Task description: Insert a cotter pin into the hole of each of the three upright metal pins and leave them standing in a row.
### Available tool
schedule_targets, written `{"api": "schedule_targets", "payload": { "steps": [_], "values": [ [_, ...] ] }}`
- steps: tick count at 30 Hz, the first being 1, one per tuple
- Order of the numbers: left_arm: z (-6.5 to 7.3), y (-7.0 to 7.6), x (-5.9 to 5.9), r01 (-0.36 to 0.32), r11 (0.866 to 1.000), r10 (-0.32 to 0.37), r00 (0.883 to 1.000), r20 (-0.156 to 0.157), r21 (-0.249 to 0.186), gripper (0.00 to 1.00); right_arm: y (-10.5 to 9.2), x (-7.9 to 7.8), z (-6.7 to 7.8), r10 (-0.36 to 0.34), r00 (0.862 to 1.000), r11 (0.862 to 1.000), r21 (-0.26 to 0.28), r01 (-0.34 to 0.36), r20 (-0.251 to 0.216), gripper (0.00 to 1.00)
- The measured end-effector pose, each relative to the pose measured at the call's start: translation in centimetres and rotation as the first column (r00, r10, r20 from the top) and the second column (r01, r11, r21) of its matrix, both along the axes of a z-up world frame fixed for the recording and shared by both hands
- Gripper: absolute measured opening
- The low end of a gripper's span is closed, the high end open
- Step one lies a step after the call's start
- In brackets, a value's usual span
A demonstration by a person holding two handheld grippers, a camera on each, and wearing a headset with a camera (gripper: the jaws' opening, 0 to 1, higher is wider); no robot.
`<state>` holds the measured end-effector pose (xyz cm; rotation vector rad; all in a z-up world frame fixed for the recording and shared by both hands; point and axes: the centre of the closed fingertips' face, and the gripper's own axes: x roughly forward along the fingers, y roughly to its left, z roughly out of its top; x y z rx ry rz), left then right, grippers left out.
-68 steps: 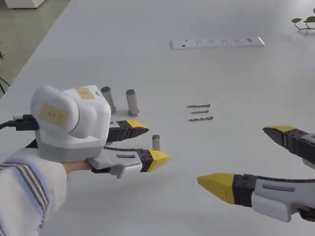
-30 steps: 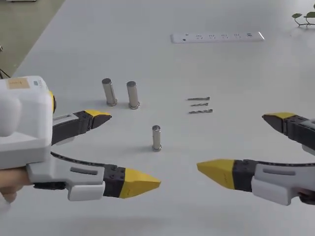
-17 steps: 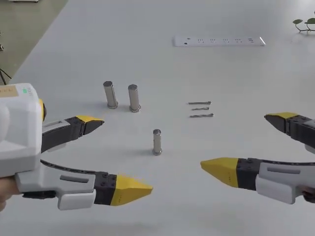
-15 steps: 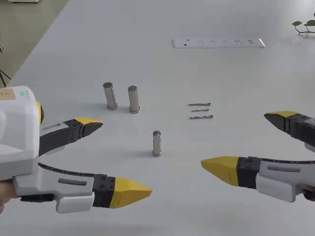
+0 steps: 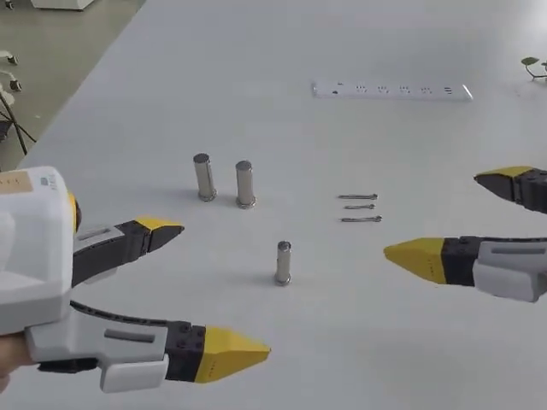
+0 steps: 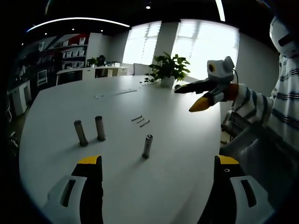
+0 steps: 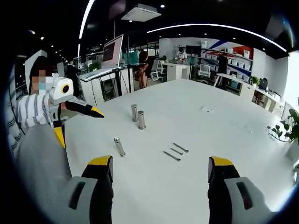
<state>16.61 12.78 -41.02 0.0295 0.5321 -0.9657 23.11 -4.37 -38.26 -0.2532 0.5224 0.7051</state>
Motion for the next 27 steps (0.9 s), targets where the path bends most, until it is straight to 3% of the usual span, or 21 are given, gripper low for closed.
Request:
{"api": "schedule_targets", "payload": {
  "steps": [3, 8, 11, 15, 16, 21, 27],
  "values": [
    [-0.1, 0.1, -0.2, 0.002, 1.000, -0.002, 1.000, -0.002, 0.004, 0.99, -0.3, 1.0, -0.2, 0.017, 1.000, 0.998, -0.064, -0.017, -0.001, 0.79],
    [0.1, 0.2, -0.2, -0.010, 1.000, 0.010, 1.000, 0.000, -0.021, 0.99, 0.1, 2.6, 0.2, 0.060, 0.998, 0.995, -0.088, -0.057, 0.025, 0.68],
    [0.0, 0.4, -0.3, -0.008, 1.000, 0.008, 1.000, 0.001, -0.011, 0.99, 0.3, 3.5, 0.1, 0.089, 0.996, 0.989, -0.120, -0.086, 0.027, 0.65],
    [0.2, 0.4, -0.5, -0.003, 1.000, 0.003, 1.000, 0.002, -0.030, 0.99, 0.8, 4.4, 0.0, 0.168, 0.985, 0.973, -0.169, -0.160, 0.036, 0.53],
    [0.2, 0.3, -0.6, -0.002, 0.999, 0.002, 1.000, 0.000, -0.035, 0.99, 1.0, 4.6, -0.1, 0.199, 0.979, 0.963, -0.192, -0.188, 0.042, 0.50],
    [0.0, 0.3, -0.7, 0.004, 1.000, -0.005, 1.000, -0.006, -0.027, 0.99, 1.2, 5.0, -1.0, 0.243, 0.970, 0.949, -0.210, -0.237, 0.004, 0.43],
    [0.1, 0.3, -0.5, -0.001, 0.999, 0.001, 1.000, -0.006, -0.037, 0.99, 1.1, 5.9, -2.5, 0.290, 0.956, 0.918, -0.269, -0.291, -0.043, 0.38]
  ]
}}
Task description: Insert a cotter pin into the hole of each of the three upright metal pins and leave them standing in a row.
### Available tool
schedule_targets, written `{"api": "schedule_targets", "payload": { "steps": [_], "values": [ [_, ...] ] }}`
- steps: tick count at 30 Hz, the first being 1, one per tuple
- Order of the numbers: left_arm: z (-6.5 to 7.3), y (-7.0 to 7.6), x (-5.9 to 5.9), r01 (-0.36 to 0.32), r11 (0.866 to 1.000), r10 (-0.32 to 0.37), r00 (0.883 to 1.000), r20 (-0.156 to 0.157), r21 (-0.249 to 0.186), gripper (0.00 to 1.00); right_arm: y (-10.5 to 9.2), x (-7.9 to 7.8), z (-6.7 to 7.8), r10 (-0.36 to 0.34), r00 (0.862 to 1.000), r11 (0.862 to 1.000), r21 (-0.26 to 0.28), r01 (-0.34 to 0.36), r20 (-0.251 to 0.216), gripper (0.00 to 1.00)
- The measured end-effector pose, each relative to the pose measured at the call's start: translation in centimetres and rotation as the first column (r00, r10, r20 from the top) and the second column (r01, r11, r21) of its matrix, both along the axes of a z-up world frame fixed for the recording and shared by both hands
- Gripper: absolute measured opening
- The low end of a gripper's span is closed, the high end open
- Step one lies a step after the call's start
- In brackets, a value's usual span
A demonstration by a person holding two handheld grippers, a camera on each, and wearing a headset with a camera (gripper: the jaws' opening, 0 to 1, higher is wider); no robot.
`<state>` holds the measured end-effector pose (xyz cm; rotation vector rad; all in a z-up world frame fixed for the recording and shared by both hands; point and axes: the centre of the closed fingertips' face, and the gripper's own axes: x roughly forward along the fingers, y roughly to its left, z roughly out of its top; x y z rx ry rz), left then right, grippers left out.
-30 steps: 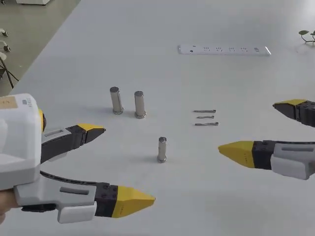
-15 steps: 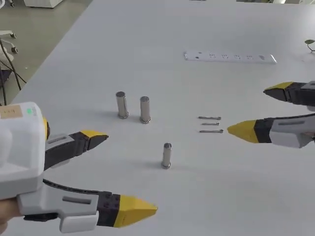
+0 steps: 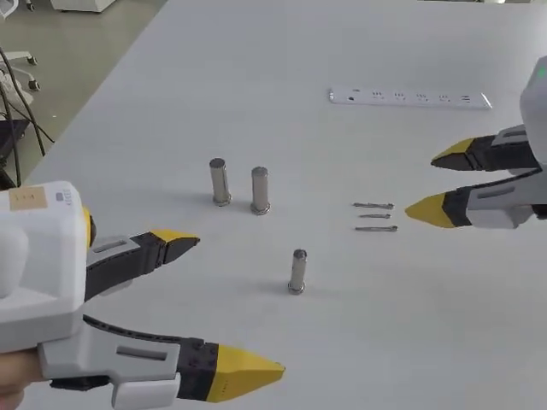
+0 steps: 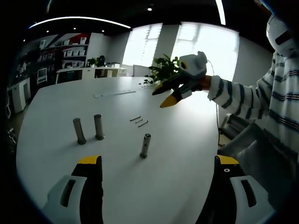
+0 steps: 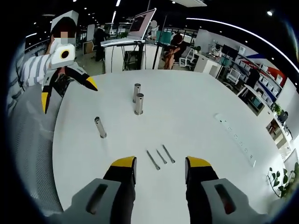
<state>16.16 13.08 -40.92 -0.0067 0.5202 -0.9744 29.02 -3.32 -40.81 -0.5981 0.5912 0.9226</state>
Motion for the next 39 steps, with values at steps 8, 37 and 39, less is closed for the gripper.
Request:
{"api": "schedule_targets", "payload": {
  "steps": [8, 37, 39],
  "values": [
    [0.2, 0.2, 0.3, -0.021, 1.000, 0.021, 1.000, 0.007, 0.002, 0.99, 0.1, 0.8, -1.6, 0.052, 0.997, 0.996, -0.066, -0.055, -0.050, 0.36],
    [0.1, 0.2, -0.1, -0.031, 0.999, 0.031, 1.000, 0.006, 0.010, 0.99, 1.0, 1.6, -6.6, 0.252, 0.934, 0.908, -0.272, -0.319, -0.255, 0.19],
    [0.1, 0.2, -0.1, -0.031, 0.999, 0.031, 1.000, 0.003, 0.009, 0.99, 1.0, 1.7, -7.0, 0.252, 0.932, 0.906, -0.276, -0.322, -0.262, 0.17]
  ]
}}
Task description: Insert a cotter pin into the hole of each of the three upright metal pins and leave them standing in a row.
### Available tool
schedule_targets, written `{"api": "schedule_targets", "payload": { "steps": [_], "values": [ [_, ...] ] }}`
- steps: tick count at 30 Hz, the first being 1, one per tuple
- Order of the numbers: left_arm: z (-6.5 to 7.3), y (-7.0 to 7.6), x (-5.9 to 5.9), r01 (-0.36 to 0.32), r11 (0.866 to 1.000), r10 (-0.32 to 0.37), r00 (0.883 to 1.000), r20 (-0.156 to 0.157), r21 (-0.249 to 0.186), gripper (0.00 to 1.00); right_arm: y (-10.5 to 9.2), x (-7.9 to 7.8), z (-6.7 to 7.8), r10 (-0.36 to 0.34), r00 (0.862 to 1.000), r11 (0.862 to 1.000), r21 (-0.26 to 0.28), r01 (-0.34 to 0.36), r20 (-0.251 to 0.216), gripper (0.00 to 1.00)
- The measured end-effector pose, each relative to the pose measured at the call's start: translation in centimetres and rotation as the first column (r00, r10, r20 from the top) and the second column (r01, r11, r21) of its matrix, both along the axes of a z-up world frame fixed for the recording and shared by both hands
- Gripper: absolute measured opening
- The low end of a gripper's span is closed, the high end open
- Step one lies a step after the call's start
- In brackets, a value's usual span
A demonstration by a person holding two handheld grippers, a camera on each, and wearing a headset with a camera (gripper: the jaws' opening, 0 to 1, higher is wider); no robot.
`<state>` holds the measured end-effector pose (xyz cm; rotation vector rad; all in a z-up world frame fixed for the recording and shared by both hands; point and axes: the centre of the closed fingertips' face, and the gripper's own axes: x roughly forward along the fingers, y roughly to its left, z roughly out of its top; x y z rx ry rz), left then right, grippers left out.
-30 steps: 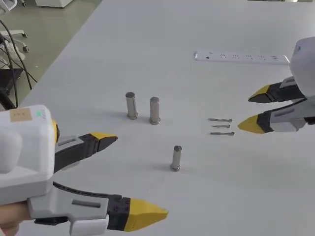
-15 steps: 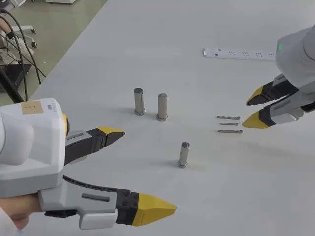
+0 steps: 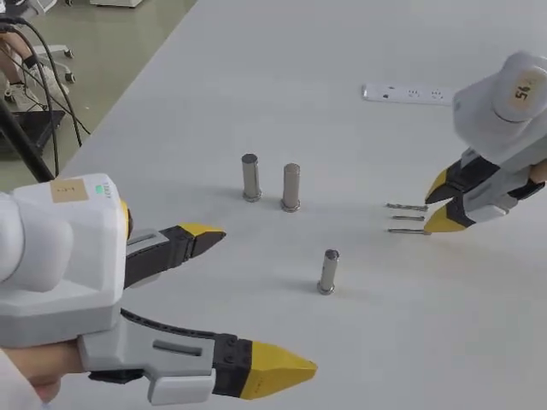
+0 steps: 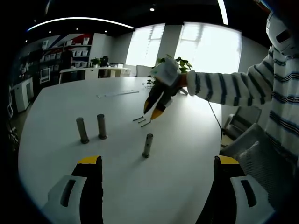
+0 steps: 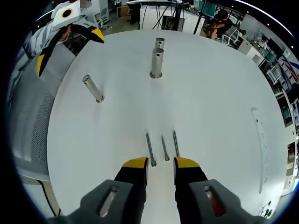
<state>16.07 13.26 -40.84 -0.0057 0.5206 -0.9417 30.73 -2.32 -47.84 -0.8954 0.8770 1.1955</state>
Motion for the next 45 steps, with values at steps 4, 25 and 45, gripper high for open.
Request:
{"api": "schedule_targets", "payload": {
  "steps": [4, 25, 45],
  "values": [
    [-0.2, 0.0, 0.0, -0.011, 1.000, 0.010, 1.000, -0.008, -0.008, 0.99, 0.5, 0.0, -0.4, -0.020, 0.999, 0.999, 0.026, 0.021, -0.042, 0.15],
    [-0.5, 0.1, 0.0, -0.017, 1.000, 0.017, 1.000, -0.013, -0.005, 0.99, 0.5, 1.2, -1.6, -0.014, 0.998, 1.000, 0.000, 0.014, -0.061, 0.10],
    [-0.6, 0.2, -0.7, -0.008, 1.000, 0.008, 0.999, -0.032, 0.002, 0.99, 1.0, 0.9, -1.4, 0.030, 0.997, 1.000, 0.011, -0.029, -0.067, 0.03]
  ]
}}
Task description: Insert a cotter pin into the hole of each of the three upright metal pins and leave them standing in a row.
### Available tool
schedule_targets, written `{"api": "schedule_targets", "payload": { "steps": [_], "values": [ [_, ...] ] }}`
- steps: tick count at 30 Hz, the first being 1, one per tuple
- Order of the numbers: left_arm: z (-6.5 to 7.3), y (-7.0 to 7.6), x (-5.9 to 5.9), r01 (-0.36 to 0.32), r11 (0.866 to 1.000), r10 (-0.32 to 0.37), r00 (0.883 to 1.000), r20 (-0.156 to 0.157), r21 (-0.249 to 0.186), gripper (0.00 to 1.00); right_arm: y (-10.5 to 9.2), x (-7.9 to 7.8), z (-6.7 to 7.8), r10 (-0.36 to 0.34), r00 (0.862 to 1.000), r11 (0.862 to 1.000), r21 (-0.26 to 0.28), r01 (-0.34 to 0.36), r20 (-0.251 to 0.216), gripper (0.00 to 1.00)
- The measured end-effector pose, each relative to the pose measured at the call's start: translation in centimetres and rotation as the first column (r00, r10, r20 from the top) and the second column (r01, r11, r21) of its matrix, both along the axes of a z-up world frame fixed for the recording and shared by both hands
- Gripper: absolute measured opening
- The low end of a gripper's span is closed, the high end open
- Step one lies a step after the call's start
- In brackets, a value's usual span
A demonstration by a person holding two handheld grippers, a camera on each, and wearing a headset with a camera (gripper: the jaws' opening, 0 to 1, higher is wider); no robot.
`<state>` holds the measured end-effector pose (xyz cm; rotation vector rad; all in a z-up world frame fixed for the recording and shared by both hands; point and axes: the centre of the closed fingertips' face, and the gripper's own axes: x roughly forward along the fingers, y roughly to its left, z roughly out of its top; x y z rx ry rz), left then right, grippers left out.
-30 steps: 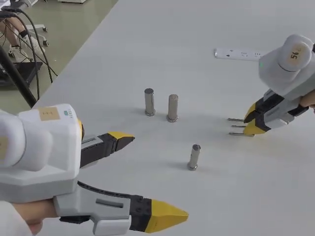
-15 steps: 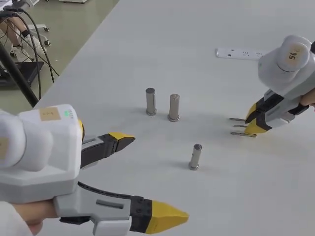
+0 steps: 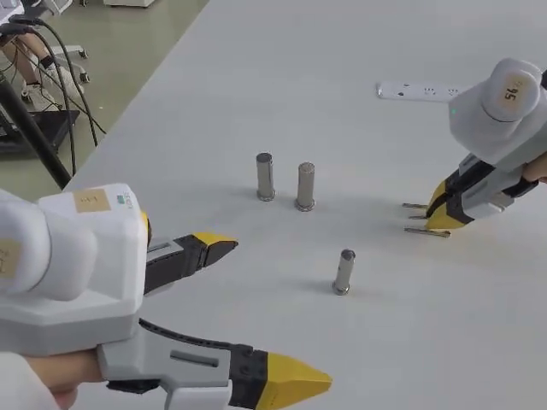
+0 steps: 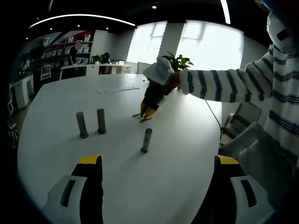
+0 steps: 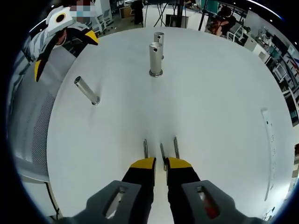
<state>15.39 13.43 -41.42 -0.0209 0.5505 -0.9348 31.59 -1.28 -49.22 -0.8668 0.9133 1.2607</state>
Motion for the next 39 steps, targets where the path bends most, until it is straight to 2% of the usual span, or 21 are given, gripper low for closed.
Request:
{"api": "schedule_targets", "payload": {
  "steps": [2, 7, 10, 19, 24, 26, 32, 35, 39],
  "values": [
    [0.09, 0.09, -0.13, -0.010, 1.000, 0.009, 1.000, -0.014, -0.015, 0.96, 0.12, 0.01, 0.00, 0.012, 1.000, 1.000, -0.005, -0.012, 0.007, 0.01],
    [0.08, 0.21, -0.33, -0.013, 1.000, 0.013, 1.000, -0.012, -0.013, 0.95, 0.20, 0.13, -0.08, 0.042, 0.999, 0.999, -0.024, -0.042, 0.031, 0.00],
    [-0.08, 0.40, -0.32, -0.012, 1.000, 0.012, 1.000, -0.008, 0.002, 0.94, 0.16, 0.03, -0.11, 0.053, 0.998, 0.998, -0.035, -0.052, 0.039, 0.00],
    [-0.12, 0.40, -0.28, -0.008, 1.000, 0.008, 1.000, -0.004, 0.009, 0.94, 0.25, 0.14, -0.18, 0.028, 0.999, 0.999, -0.031, -0.027, 0.037, 0.00],
    [-0.37, 0.32, -0.26, -0.005, 1.000, 0.005, 1.000, -0.007, 0.019, 0.92, 0.33, 0.19, -0.21, 0.024, 0.998, 0.999, -0.026, -0.022, 0.052, 0.00],
    [-0.55, 0.20, -0.38, -0.004, 1.000, 0.005, 1.000, -0.016, 0.024, 0.91, 0.36, 0.23, -0.23, 0.015, 0.998, 0.999, -0.030, -0.014, 0.055, 0.00],
    [-0.54, -0.19, -0.66, 0.008, 1.000, -0.007, 1.000, -0.013, 0.026, 0.90, 0.38, 0.33, -0.30, 0.014, 0.998, 0.999, -0.043, -0.012, 0.064, 0.00],
    [-0.47, -0.22, -0.61, 0.008, 1.000, -0.008, 1.000, -0.010, 0.029, 0.90, 0.49, 0.26, -0.12, 0.014, 0.998, 0.999, -0.034, -0.012, 0.064, 0.00],
    [-0.39, -0.23, -0.57, 0.013, 0.999, -0.013, 1.000, -0.007, 0.036, 0.89, 0.60, 0.14, 0.69, 0.010, 0.996, 1.000, -0.018, -0.009, 0.090, 0.00]
  ]
}}
